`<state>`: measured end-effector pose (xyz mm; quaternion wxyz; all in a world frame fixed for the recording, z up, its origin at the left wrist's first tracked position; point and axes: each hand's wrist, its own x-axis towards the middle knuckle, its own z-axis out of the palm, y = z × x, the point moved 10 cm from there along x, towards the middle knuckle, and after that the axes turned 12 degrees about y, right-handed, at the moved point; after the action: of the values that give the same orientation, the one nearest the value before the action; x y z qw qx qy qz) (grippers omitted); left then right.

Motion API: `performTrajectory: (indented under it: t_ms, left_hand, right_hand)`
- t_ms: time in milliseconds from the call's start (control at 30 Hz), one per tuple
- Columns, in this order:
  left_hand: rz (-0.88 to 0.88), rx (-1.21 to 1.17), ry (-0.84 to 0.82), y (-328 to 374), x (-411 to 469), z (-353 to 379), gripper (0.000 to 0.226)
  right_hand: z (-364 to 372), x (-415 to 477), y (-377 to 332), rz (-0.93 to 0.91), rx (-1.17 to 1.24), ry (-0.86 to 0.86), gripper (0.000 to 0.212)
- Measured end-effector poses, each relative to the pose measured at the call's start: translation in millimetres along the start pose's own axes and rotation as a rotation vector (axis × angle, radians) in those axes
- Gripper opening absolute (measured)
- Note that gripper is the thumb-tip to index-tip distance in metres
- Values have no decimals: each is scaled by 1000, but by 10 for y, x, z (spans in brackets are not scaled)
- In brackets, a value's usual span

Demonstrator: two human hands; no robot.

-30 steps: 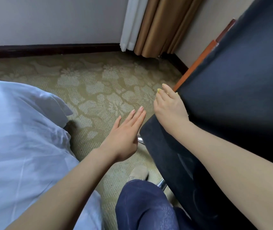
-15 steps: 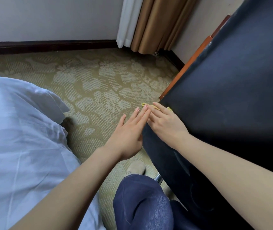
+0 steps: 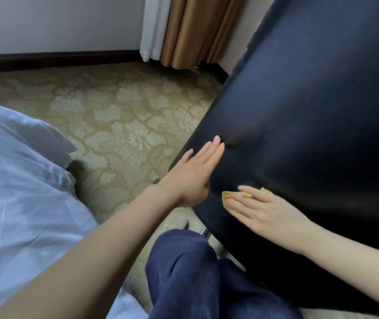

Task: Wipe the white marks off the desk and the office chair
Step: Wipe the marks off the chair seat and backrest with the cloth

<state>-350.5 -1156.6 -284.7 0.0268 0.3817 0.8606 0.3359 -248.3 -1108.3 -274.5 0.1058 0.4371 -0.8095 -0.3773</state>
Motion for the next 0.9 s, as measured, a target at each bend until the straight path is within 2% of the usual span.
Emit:
performTrajectory:
  t_ms: [167,400,533,700,900]
  left_hand:
    - [-42,-9,-33,-18,27,145,92]
    - [-17,21,24,-14,35,77,87]
    - [-5,39,59,-114,-56,114,82]
    - [-109,83,-19,-519,-262,342,77]
    - [-190,87,-50,-786,-362,408,74]
  right_hand:
    - [-551,-212,571,170,-31,0,46]
    - [-892,355,1369,330,-213,214,29]
    - [-591,802,1509,341,-209,156,30]
    - [83,1218,1364,339,-192,2,38]
    - [861,1413,695,249,-6,-149,46]
